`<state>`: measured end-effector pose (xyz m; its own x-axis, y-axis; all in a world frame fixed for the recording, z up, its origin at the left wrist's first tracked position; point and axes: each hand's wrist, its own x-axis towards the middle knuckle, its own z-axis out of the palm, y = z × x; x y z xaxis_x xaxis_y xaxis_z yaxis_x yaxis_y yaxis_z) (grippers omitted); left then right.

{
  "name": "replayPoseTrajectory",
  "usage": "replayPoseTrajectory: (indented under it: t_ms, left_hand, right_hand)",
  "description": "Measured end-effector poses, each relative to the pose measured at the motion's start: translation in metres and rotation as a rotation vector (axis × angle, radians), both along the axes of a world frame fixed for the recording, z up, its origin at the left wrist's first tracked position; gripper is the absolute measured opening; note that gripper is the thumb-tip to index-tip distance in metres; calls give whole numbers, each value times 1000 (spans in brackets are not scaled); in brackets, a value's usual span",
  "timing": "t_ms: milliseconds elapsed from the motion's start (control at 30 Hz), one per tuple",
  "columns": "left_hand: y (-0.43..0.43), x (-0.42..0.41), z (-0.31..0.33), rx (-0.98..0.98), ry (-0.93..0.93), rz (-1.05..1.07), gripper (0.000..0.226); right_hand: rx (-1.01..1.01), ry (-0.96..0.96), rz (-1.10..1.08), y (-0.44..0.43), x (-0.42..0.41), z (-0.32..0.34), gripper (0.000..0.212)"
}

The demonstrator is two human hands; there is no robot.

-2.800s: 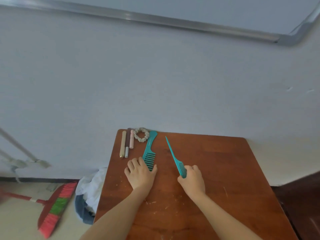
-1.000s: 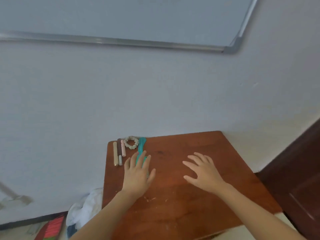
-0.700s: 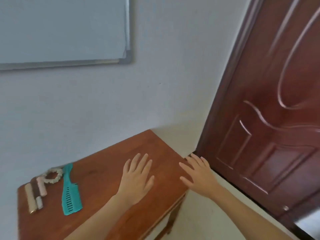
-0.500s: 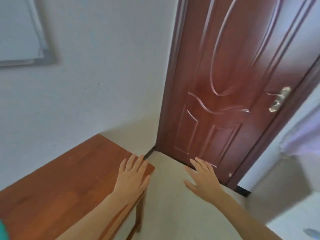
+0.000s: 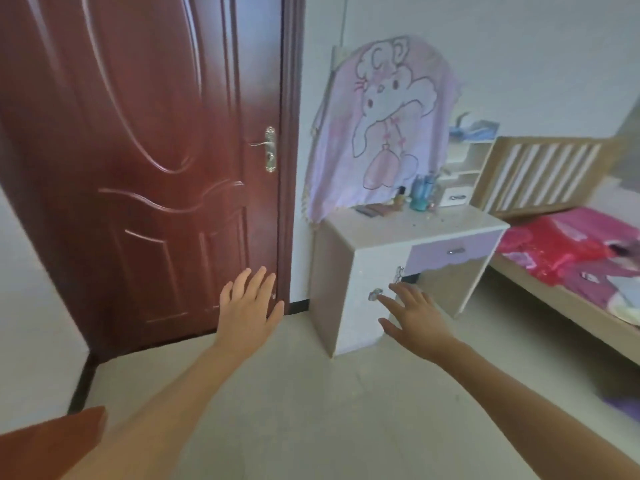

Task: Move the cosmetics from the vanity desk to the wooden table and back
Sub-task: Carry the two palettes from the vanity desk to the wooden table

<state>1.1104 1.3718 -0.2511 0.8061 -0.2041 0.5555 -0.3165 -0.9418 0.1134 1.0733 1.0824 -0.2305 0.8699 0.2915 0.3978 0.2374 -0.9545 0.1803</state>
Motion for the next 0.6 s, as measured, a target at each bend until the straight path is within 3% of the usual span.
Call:
replayPoseTrajectory:
  t_ms: [200, 333, 600]
  left_hand:
    - [-48, 3, 8, -19, -44, -264, 50]
    - [-96, -4, 12, -71, -20, -418, 47]
    - [-196, 3, 17, -51, -25, -508, 44]
  right_hand:
    - [-53, 9, -241, -43, -68, 1, 34]
    - [-58, -5, -320, -75, -103, 6, 49]
    - [-37, -64, -374, -159, -112, 21, 37]
